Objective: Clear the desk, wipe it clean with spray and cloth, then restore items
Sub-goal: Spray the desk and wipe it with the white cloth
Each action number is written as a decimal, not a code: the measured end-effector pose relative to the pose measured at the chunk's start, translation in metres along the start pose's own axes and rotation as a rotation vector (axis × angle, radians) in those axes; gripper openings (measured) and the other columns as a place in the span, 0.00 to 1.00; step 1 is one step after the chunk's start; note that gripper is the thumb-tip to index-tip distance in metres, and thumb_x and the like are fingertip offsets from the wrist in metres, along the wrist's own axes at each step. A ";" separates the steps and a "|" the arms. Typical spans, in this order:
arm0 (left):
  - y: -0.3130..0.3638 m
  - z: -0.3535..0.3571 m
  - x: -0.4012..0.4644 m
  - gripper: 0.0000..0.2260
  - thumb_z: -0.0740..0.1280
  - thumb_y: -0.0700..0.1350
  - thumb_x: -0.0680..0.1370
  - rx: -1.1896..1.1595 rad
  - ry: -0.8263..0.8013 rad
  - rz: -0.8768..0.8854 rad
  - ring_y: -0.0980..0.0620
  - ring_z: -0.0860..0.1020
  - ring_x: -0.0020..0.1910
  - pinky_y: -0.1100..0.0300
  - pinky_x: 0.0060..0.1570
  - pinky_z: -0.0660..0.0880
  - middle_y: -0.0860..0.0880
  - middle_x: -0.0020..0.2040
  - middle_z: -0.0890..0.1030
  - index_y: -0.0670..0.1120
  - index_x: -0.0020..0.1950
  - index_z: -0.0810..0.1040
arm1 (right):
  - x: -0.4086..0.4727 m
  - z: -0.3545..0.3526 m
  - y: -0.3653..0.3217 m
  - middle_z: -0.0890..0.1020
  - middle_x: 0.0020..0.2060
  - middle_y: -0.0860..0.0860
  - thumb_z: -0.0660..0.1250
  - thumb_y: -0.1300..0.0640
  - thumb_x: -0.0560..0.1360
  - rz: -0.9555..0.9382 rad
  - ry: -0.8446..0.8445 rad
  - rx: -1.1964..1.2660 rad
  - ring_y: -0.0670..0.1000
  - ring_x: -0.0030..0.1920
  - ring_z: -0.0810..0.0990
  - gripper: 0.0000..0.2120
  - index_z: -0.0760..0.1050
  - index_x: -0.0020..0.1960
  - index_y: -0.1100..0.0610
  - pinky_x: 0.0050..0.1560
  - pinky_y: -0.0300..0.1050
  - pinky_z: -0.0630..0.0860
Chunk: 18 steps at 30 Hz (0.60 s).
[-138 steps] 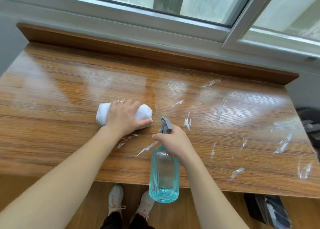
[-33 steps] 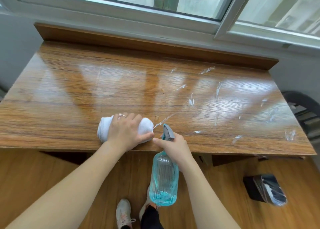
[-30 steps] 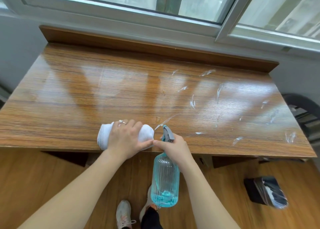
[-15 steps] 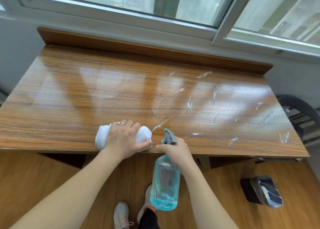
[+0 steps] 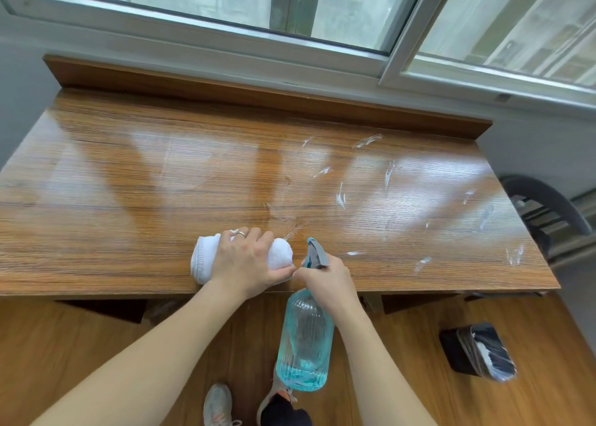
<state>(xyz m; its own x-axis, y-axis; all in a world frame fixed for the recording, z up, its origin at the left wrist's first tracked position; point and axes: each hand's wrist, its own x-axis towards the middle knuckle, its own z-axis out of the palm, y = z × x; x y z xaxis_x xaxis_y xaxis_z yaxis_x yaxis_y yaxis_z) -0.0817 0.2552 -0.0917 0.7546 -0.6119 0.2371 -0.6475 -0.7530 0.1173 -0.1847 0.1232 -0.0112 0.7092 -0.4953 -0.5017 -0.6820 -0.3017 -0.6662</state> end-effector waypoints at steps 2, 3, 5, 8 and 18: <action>0.006 0.005 0.013 0.33 0.56 0.76 0.66 0.002 -0.013 0.001 0.42 0.79 0.42 0.48 0.44 0.70 0.46 0.39 0.79 0.46 0.42 0.77 | 0.006 -0.009 -0.001 0.77 0.38 0.50 0.70 0.54 0.72 0.013 0.000 0.011 0.50 0.37 0.72 0.08 0.77 0.46 0.59 0.40 0.49 0.70; 0.008 0.008 0.020 0.34 0.56 0.77 0.66 0.011 -0.017 -0.004 0.42 0.79 0.42 0.48 0.44 0.70 0.46 0.39 0.80 0.46 0.43 0.77 | 0.009 -0.014 -0.002 0.77 0.38 0.50 0.70 0.54 0.72 0.023 -0.003 0.023 0.50 0.38 0.72 0.09 0.77 0.47 0.60 0.40 0.49 0.70; 0.011 0.013 0.036 0.35 0.55 0.78 0.65 0.024 -0.022 -0.026 0.42 0.79 0.41 0.49 0.44 0.69 0.46 0.39 0.80 0.46 0.43 0.78 | 0.017 -0.023 -0.003 0.77 0.38 0.50 0.70 0.55 0.71 0.042 -0.018 0.031 0.50 0.37 0.72 0.11 0.77 0.49 0.61 0.40 0.48 0.70; 0.013 0.018 0.059 0.34 0.56 0.76 0.65 0.029 -0.008 -0.038 0.43 0.79 0.41 0.49 0.43 0.69 0.46 0.39 0.79 0.46 0.42 0.77 | 0.030 -0.035 -0.003 0.77 0.38 0.50 0.71 0.55 0.72 0.041 -0.030 0.000 0.50 0.38 0.73 0.09 0.75 0.46 0.59 0.40 0.47 0.70; 0.009 0.015 0.126 0.42 0.43 0.79 0.65 0.066 -0.162 -0.120 0.45 0.77 0.57 0.48 0.54 0.68 0.47 0.57 0.80 0.49 0.57 0.74 | 0.050 -0.052 -0.005 0.82 0.45 0.52 0.72 0.52 0.72 0.013 -0.064 -0.073 0.50 0.40 0.77 0.11 0.77 0.49 0.57 0.39 0.46 0.72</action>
<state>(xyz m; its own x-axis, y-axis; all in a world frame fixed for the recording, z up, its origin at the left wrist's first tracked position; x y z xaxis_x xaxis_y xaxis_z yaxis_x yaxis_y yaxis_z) 0.0090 0.1677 -0.0755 0.8364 -0.5440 0.0669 -0.5478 -0.8337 0.0704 -0.1554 0.0578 -0.0042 0.7087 -0.4471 -0.5457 -0.7006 -0.3552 -0.6189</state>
